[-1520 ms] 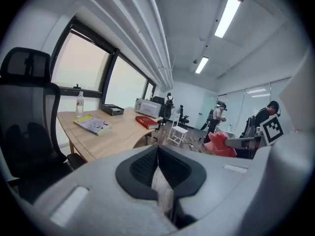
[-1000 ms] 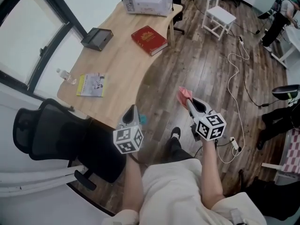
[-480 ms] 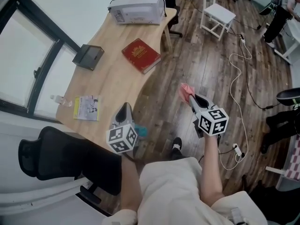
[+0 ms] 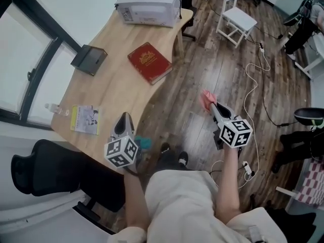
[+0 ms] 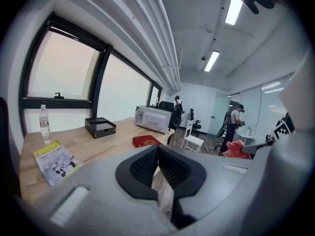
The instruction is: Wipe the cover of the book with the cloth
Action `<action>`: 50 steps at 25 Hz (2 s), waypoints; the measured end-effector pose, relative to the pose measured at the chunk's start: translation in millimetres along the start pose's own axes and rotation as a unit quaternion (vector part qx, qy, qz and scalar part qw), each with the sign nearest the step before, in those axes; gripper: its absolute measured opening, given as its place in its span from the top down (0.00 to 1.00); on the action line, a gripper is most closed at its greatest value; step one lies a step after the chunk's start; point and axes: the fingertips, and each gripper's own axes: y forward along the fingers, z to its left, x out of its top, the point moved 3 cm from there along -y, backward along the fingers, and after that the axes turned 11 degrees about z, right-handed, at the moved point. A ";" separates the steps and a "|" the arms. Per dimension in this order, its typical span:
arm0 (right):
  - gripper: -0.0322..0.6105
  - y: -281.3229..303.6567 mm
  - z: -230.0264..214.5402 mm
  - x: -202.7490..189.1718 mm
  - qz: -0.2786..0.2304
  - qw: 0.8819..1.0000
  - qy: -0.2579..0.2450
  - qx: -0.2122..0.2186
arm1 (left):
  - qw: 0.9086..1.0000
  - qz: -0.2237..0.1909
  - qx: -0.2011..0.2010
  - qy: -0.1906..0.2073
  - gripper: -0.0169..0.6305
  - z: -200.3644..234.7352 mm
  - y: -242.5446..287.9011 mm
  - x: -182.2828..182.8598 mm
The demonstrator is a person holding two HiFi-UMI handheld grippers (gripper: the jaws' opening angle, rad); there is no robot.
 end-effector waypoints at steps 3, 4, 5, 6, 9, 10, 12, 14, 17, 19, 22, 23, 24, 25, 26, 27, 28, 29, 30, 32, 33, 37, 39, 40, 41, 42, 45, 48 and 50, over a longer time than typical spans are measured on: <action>0.90 22.2 -5.2 3.9 0.021 1.000 -0.015 0.002 | 1.000 0.004 0.005 -0.013 0.96 8.4 20.6 0.2; 0.90 30.9 -8.0 6.2 0.028 0.999 -0.020 0.002 | 1.000 0.008 0.005 -0.017 0.96 10.6 30.3 -0.3; 0.90 40.5 -10.8 10.1 0.033 0.999 -0.023 0.002 | 1.000 0.011 0.005 -0.020 0.96 13.2 40.8 0.6; 0.90 50.6 -13.4 15.9 0.036 0.999 -0.025 0.002 | 1.000 0.013 0.005 -0.022 0.96 16.3 51.8 3.3; 0.90 79.6 -21.2 43.0 0.035 0.999 -0.034 0.004 | 1.000 0.011 -0.001 -0.022 0.96 26.7 88.2 21.5; 0.90 89.8 -25.4 56.0 0.032 0.999 -0.039 0.003 | 1.000 0.007 -0.001 -0.026 0.96 31.5 102.8 31.2; 0.90 117.2 -34.6 87.8 0.024 0.998 -0.050 0.003 | 0.999 -0.009 0.006 -0.046 0.96 46.4 135.2 56.5; 0.90 149.3 -40.0 118.3 0.024 0.998 -0.061 0.005 | 0.997 -0.023 0.016 -0.071 0.96 63.2 165.5 82.5; 0.90 197.6 -39.4 157.3 0.031 0.996 -0.082 0.013 | 0.996 -0.027 0.018 -0.082 0.96 82.9 205.0 116.8; 0.90 228.2 -42.8 183.9 0.037 0.994 -0.097 0.012 | 0.997 -0.023 0.010 -0.072 0.96 89.3 229.2 135.2; 0.90 271.8 -46.3 220.0 0.038 0.993 -0.113 0.012 | 0.996 -0.028 0.008 -0.082 0.96 109.8 257.7 160.9; 0.90 286.6 -44.5 228.6 0.038 0.992 -0.117 0.017 | 0.994 -0.040 0.010 -0.103 0.96 120.7 264.3 171.9; 0.90 300.8 -42.0 233.9 0.039 0.992 -0.122 0.023 | 0.991 -0.054 0.011 -0.123 0.96 130.9 269.7 183.4; 0.90 313.9 -39.2 236.0 0.044 0.990 -0.128 0.029 | 0.989 -0.067 0.012 -0.135 0.96 138.6 274.8 193.3; 0.90 325.9 -36.4 235.8 0.052 0.989 -0.136 0.035 | 0.988 -0.071 0.012 -0.135 0.96 143.2 280.6 200.0; 0.90 336.9 -33.1 234.4 0.063 0.986 -0.149 0.043 | 0.990 -0.067 0.010 -0.126 0.96 144.4 288.0 202.5; 0.90 346.9 -29.3 232.5 0.076 0.981 -0.168 0.051 | 0.992 -0.056 0.005 -0.112 0.96 142.7 297.5 200.9; 0.90 356.4 -24.8 230.5 0.088 0.975 -0.195 0.061 | 0.995 -0.040 -0.005 -0.095 0.96 138.8 309.2 195.6; 0.90 365.3 -20.2 227.8 0.102 0.966 -0.228 0.071 | 0.996 -0.018 -0.018 -0.081 0.96 133.2 322.3 186.7; 0.90 381.6 -11.9 217.6 0.131 0.943 -0.293 0.091 | 0.995 0.032 -0.057 -0.079 0.96 118.3 347.7 160.4; 0.90 389.5 -8.4 209.9 0.147 0.930 -0.322 0.103 | 0.990 0.055 -0.082 -0.097 0.96 109.6 358.5 144.9; 0.90 431.1 -6.7 175.5 0.195 0.880 -0.416 0.123 | 0.970 0.131 -0.150 -0.142 0.96 78.9 397.3 88.1; 0.90 457.5 -10.5 172.6 0.210 0.852 -0.466 0.112 | 0.967 0.177 -0.150 -0.104 0.96 69.1 418.3 66.7; 0.90 468.0 -7.3 174.0 0.215 0.840 -0.482 0.126 | 0.965 0.199 -0.149 -0.082 0.96 64.7 426.6 57.9; 0.90 475.7 -0.1 174.6 0.219 0.826 -0.495 0.155 | 0.962 0.219 -0.151 -0.064 0.96 60.3 432.1 50.6; 0.90 480.9 8.7 173.0 0.225 0.807 -0.512 0.187 | 0.958 0.236 -0.156 -0.052 0.96 56.1 434.7 44.7; 0.90 491.9 26.5 161.2 0.235 0.740 -0.583 0.237 | 0.952 0.260 -0.157 -0.047 0.96 53.2 438.5 36.0; 0.90 499.8 33.0 151.4 0.235 0.712 -0.606 0.267 | 0.957 0.257 -0.125 -0.046 0.96 61.6 451.0 33.4; 0.90 504.3 30.9 135.7 0.258 0.696 -0.605 0.289 | 0.958 0.262 -0.110 -0.044 0.96 67.1 461.7 27.4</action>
